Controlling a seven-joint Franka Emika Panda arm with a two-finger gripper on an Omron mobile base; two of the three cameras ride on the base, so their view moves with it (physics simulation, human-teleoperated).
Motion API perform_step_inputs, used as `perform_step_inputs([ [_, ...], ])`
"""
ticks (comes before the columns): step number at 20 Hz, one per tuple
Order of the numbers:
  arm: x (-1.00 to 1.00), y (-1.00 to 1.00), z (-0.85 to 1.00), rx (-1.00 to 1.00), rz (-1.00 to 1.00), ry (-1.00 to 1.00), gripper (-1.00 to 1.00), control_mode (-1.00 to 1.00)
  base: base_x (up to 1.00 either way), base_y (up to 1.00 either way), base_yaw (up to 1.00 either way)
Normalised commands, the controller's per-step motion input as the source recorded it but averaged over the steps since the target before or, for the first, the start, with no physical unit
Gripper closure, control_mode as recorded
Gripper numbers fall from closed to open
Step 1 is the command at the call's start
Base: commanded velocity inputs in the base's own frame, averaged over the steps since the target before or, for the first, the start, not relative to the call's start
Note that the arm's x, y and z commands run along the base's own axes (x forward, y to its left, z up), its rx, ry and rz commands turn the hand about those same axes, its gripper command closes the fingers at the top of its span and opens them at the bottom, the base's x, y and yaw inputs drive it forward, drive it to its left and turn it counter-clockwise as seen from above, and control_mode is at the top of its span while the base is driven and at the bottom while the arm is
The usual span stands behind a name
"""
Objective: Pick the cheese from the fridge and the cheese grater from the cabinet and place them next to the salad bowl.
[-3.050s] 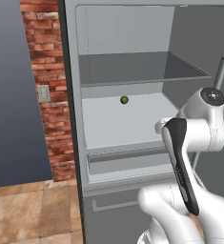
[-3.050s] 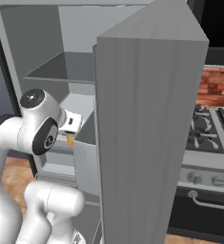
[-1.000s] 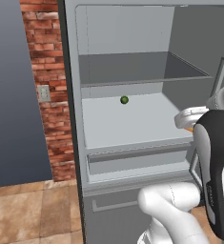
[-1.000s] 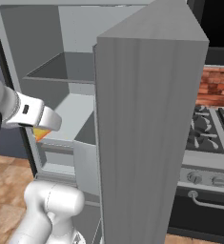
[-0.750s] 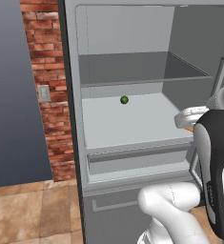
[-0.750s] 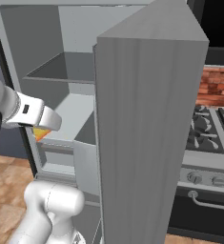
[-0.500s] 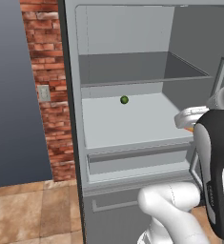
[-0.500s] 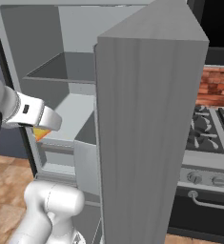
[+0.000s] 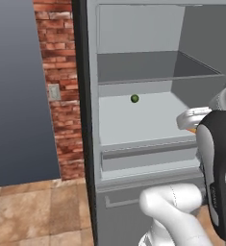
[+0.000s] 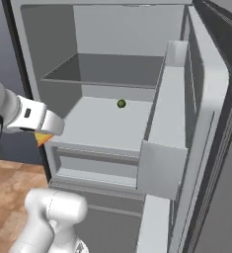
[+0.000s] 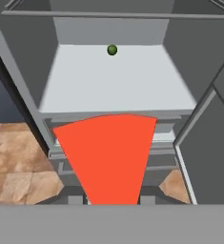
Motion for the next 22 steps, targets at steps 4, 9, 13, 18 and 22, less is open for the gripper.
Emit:
perform_step_inputs([
  [4,0.0,0.0,0.0,0.0,0.0,0.0,1.0,1.0,-0.35,0.44,0.02],
  [9,0.0,0.0,0.0,0.0,0.0,0.0,1.0,1.0,-0.27,0.34,0.04],
  [13,0.0,0.0,0.0,0.0,0.0,0.0,1.0,1.0,-0.32,0.43,0.05],
  [18,0.0,0.0,0.0,0.0,0.0,0.0,1.0,1.0,-0.17,0.54,0.24],
  [22,0.0,0.0,0.0,0.0,0.0,0.0,1.0,1.0,-0.22,0.81,0.34],
])
